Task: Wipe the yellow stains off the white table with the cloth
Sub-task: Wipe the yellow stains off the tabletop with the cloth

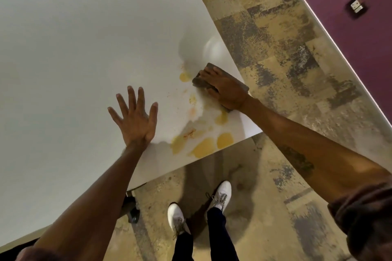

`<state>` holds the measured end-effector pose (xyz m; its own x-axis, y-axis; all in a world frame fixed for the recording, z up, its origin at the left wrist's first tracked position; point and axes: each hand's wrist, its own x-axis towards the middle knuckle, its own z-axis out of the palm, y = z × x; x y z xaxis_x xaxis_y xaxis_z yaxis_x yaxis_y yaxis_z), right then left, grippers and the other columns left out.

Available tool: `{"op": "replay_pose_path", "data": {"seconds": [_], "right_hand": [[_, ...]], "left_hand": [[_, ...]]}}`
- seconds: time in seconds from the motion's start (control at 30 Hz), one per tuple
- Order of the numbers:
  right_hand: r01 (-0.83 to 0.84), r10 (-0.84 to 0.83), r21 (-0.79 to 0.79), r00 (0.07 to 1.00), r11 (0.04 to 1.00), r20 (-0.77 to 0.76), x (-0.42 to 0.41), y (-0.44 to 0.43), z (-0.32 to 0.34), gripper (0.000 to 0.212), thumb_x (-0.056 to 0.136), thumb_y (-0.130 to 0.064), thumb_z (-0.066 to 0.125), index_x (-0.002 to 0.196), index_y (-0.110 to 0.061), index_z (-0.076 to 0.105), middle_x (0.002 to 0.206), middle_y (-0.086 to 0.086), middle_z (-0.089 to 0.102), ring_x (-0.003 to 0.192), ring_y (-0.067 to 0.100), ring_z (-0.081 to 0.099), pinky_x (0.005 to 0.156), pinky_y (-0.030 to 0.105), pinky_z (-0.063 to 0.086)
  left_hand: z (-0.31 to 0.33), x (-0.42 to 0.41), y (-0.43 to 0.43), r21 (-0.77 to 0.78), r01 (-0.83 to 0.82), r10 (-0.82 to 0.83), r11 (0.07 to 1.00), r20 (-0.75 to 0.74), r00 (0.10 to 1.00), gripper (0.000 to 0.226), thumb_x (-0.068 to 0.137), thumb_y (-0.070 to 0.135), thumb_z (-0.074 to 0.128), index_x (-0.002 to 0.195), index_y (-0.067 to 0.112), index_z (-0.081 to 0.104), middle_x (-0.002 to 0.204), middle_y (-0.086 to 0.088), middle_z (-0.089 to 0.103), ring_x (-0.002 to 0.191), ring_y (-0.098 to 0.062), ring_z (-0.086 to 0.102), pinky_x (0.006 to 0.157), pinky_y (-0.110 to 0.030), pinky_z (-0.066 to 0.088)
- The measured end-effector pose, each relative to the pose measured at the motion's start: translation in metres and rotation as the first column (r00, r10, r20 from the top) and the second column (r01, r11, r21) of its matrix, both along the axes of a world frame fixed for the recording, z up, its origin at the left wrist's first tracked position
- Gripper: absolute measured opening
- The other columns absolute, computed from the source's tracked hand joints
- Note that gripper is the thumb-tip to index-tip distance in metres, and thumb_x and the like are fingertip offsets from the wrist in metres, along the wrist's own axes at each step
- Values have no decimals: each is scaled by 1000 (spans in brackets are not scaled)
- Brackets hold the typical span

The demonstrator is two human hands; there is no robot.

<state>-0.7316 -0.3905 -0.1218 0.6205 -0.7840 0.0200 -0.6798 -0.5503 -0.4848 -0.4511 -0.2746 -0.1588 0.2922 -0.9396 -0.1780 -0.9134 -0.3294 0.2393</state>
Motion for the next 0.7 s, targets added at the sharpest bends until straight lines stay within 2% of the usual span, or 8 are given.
{"op": "replay_pose_path", "data": {"seconds": [0.13,0.23,0.43,0.53,0.6,0.7], "right_hand": [[-1,1,0,1000,1000,-30,-10,37,2,51,99,-13,51,146,0,40,151,17,43,146,33,31,123,38,18],[-21,20,-13,999,1000,-27,-16,65,6,46,98,-9,50,142,3,46,148,21,46,142,36,36,122,40,17],[44,-43,-13,997,999,58,-24,110,4,39,100,-11,52,139,-11,54,149,13,47,145,28,34,123,45,18],[166,-167,10,981,986,95,-12,124,2,38,99,-9,53,137,-12,56,149,11,48,145,26,33,122,51,20],[286,-289,41,947,957,138,1,132,2,38,99,-12,48,136,-14,57,149,10,48,144,24,32,123,47,19],[548,-556,102,801,830,220,29,140,1,41,99,-18,45,138,-8,54,148,13,48,142,25,35,119,44,28]], "left_hand": [[-4,4,2,-5,12,-12,1000,-20,1000,73,103,68,11,166,32,4,175,5,-7,161,-30,-11,125,-66,-8],[-7,11,3,-3,46,-46,999,-37,998,75,102,69,8,166,32,4,175,5,-6,162,-29,-11,125,-66,-9],[-9,27,13,6,195,-195,981,41,980,75,101,65,0,166,28,-1,175,2,-6,162,-25,-7,126,-65,-5],[-10,27,14,-3,191,-191,982,50,980,73,103,65,0,166,28,-1,175,2,-6,162,-26,-7,126,-65,-4],[-10,27,13,-12,186,-185,983,49,982,73,103,66,1,166,29,1,175,2,-5,162,-27,-7,126,-65,-3],[-10,28,12,-17,172,-171,985,46,984,74,103,67,2,166,29,0,175,3,-7,162,-27,-9,126,-64,-4]]}}
